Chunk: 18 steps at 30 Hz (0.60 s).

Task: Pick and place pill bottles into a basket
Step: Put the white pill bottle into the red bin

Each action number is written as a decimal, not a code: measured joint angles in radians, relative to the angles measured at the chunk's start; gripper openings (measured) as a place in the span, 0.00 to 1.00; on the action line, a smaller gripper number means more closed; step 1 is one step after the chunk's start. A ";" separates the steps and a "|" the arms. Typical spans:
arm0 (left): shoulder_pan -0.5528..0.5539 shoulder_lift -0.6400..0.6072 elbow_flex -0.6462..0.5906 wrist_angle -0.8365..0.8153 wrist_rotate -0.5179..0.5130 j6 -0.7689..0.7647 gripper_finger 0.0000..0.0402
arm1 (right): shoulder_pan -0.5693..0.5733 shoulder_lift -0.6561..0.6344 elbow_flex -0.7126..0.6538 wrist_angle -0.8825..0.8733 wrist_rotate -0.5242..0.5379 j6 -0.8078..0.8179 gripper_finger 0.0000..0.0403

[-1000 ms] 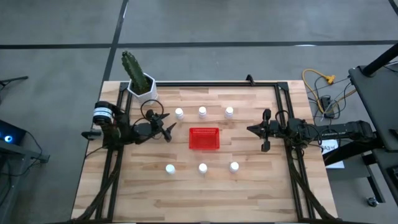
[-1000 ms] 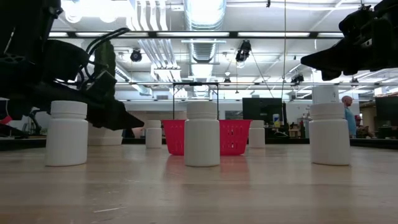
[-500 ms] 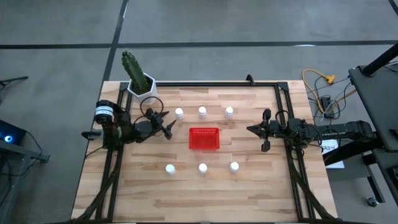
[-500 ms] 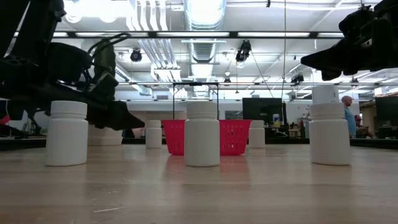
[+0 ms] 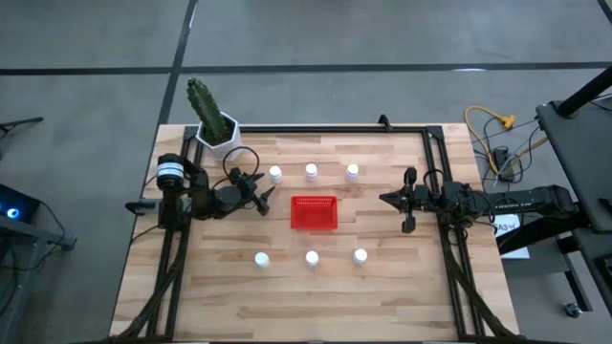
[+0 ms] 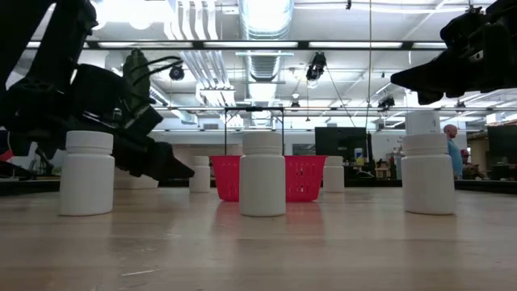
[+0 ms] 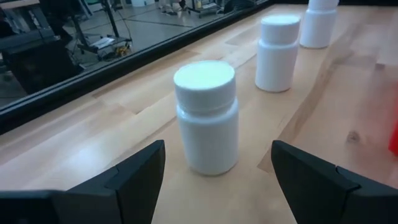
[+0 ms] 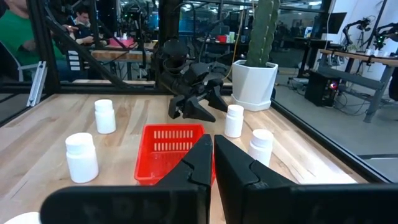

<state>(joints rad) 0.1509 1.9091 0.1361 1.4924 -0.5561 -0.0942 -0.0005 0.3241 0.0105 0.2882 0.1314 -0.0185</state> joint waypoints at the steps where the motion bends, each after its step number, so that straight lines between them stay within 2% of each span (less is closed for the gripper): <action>1: 0.000 0.009 0.006 0.000 0.000 0.000 0.68 | 0.000 0.000 0.000 0.000 0.000 0.000 0.02; 18: 0.024 0.082 0.086 0.001 0.000 0.009 0.68 | 0.000 0.000 0.000 -0.006 0.000 0.000 0.02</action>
<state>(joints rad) 0.1747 1.9907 0.2217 1.4933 -0.5566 -0.0853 -0.0006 0.3237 0.0105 0.2819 0.1314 -0.0189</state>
